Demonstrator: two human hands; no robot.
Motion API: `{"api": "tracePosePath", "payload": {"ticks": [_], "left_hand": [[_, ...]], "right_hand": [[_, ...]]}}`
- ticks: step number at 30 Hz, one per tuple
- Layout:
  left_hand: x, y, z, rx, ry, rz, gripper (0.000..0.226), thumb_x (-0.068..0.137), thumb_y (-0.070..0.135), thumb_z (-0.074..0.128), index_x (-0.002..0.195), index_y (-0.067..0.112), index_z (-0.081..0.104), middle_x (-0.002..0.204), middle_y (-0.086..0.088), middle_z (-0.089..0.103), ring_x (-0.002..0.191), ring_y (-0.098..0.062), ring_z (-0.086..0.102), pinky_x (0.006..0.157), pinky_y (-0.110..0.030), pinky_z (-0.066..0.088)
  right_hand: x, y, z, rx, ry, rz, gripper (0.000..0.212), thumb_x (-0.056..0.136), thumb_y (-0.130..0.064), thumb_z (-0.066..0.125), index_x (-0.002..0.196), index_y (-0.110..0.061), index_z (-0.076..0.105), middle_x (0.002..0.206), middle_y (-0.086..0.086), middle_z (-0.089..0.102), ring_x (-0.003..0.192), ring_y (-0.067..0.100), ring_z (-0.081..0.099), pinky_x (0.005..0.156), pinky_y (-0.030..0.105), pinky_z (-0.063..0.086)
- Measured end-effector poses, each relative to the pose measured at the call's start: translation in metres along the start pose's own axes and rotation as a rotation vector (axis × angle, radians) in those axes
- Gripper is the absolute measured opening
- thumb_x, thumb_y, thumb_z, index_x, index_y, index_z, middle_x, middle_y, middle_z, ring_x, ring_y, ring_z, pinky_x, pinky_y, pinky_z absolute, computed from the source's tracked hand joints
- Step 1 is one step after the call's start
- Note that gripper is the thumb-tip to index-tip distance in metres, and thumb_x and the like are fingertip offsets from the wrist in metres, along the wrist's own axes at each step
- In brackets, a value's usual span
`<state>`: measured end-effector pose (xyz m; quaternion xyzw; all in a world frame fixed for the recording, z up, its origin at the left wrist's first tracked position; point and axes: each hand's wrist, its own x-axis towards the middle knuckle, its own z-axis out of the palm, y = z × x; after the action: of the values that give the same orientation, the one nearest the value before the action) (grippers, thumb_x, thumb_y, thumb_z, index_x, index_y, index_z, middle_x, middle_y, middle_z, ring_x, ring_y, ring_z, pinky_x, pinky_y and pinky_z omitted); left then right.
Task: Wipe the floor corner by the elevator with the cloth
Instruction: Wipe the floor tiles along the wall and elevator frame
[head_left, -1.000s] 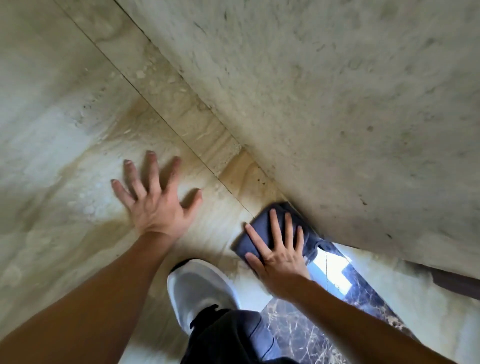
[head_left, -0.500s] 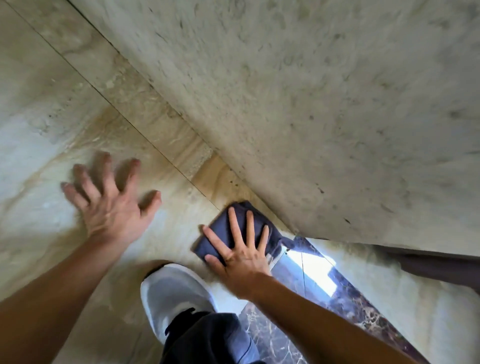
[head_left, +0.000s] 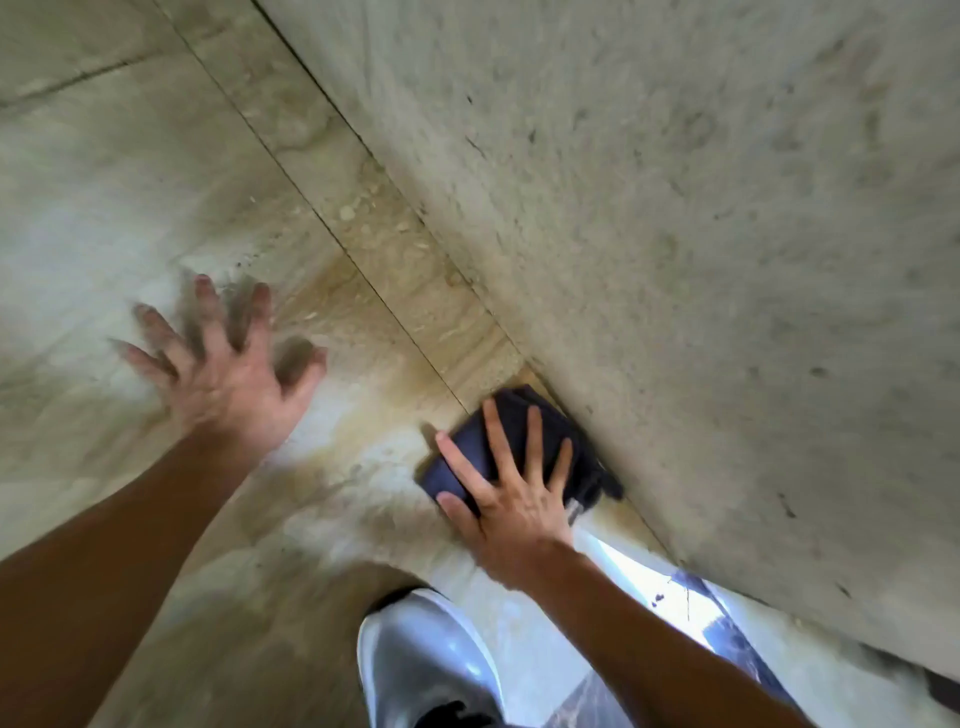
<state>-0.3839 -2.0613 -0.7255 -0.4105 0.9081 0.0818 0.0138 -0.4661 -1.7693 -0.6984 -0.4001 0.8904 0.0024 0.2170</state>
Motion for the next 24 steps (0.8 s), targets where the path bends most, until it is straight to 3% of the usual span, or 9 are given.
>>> {"api": "tracePosePath", "payload": {"ticks": [2, 4, 7, 12, 16, 19, 24], "left_hand": [[0.002, -0.006, -0.001, 0.000, -0.019, -0.054, 0.101, 0.075, 0.092, 0.018, 0.158, 0.034, 0.019, 0.167, -0.019, 0.015, 0.145, -0.062, 0.008, 0.108, -0.083, 0.006], [-0.001, -0.007, 0.004, -0.027, -0.008, -0.078, 0.097, 0.078, 0.088, 0.020, 0.159, 0.035, 0.016, 0.169, -0.015, 0.007, 0.147, -0.061, 0.001, 0.110, -0.080, 0.000], [0.004, -0.008, 0.010, -0.067, -0.009, -0.077, 0.091, 0.080, 0.084, 0.019, 0.158, 0.038, 0.012, 0.170, -0.014, 0.002, 0.147, -0.059, -0.006, 0.111, -0.079, -0.002], [0.001, -0.010, 0.008, -0.031, 0.004, -0.075, 0.091, 0.079, 0.083, 0.030, 0.156, 0.034, 0.028, 0.168, -0.016, 0.016, 0.148, -0.059, 0.002, 0.111, -0.078, 0.002], [-0.003, -0.011, 0.005, -0.031, 0.019, -0.065, 0.090, 0.078, 0.080, 0.039, 0.153, 0.032, 0.038, 0.166, -0.016, 0.022, 0.148, -0.058, 0.004, 0.111, -0.077, 0.006], [0.003, -0.014, 0.006, -0.034, 0.018, -0.073, 0.089, 0.078, 0.080, 0.038, 0.154, 0.033, 0.036, 0.167, -0.015, 0.021, 0.148, -0.058, 0.002, 0.111, -0.078, 0.004], [0.003, -0.011, -0.001, 0.003, -0.042, -0.079, 0.094, 0.074, 0.080, 0.045, 0.155, 0.032, 0.034, 0.166, -0.018, 0.021, 0.148, -0.059, 0.003, 0.111, -0.078, 0.003]], "right_hand": [[-0.035, 0.010, 0.015, -0.075, 0.023, 0.082, 0.065, 0.094, -0.067, 0.030, 0.155, -0.049, 0.014, 0.168, 0.004, 0.007, 0.150, 0.049, 0.008, 0.106, 0.080, 0.020], [-0.046, 0.010, 0.021, -0.136, -0.006, 0.138, 0.071, 0.088, -0.068, 0.038, 0.153, -0.041, 0.028, 0.166, 0.005, 0.021, 0.146, 0.049, 0.021, 0.101, 0.080, 0.029], [0.008, -0.006, 0.006, -0.108, 0.020, 0.067, 0.069, 0.092, -0.067, 0.030, 0.155, -0.038, 0.024, 0.164, 0.005, 0.023, 0.147, 0.048, 0.018, 0.103, 0.079, 0.027], [0.216, -0.088, -0.049, -0.097, 0.203, -0.076, 0.064, 0.099, -0.062, 0.017, 0.158, -0.035, 0.015, 0.168, 0.004, 0.014, 0.152, 0.044, 0.005, 0.115, 0.072, 0.008], [0.319, -0.131, -0.087, -0.117, 0.133, -0.220, 0.072, 0.097, -0.065, 0.013, 0.158, -0.030, -0.003, 0.170, 0.003, -0.002, 0.153, 0.037, -0.006, 0.117, 0.068, 0.003], [0.319, -0.120, -0.089, -0.105, 0.216, -0.236, 0.083, 0.096, -0.068, 0.025, 0.160, -0.020, 0.004, 0.169, 0.012, 0.004, 0.154, 0.034, 0.005, 0.120, 0.061, 0.011], [0.225, -0.092, -0.057, -0.113, 0.174, -0.114, 0.075, 0.095, -0.068, 0.026, 0.159, -0.030, 0.019, 0.168, 0.014, 0.011, 0.152, 0.042, 0.010, 0.118, 0.064, 0.013]]}}
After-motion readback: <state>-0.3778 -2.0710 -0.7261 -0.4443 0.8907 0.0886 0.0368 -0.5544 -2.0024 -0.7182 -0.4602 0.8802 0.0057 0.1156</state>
